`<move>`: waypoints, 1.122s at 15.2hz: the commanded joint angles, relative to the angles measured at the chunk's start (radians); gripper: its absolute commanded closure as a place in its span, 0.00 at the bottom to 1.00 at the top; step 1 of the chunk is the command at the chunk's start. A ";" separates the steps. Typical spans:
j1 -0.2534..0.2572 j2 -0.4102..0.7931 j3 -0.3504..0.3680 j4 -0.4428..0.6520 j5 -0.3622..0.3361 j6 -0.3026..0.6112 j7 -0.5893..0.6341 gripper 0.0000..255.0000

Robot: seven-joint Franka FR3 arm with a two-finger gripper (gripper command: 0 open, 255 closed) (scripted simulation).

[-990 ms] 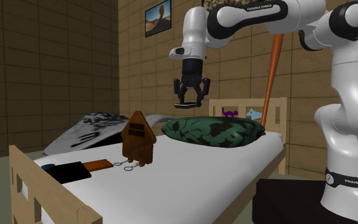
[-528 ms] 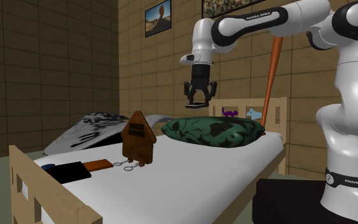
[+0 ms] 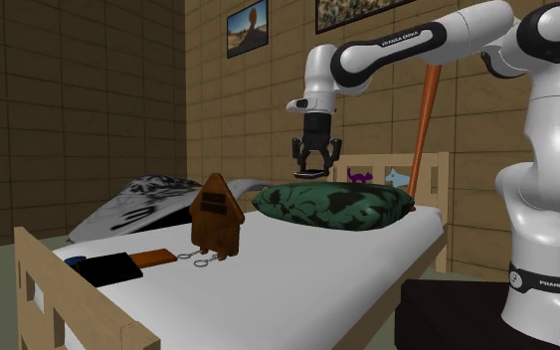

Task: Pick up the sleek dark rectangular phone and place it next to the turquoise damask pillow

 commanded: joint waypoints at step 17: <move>-0.001 0.063 -0.003 -0.175 0.008 0.239 -0.008 1.00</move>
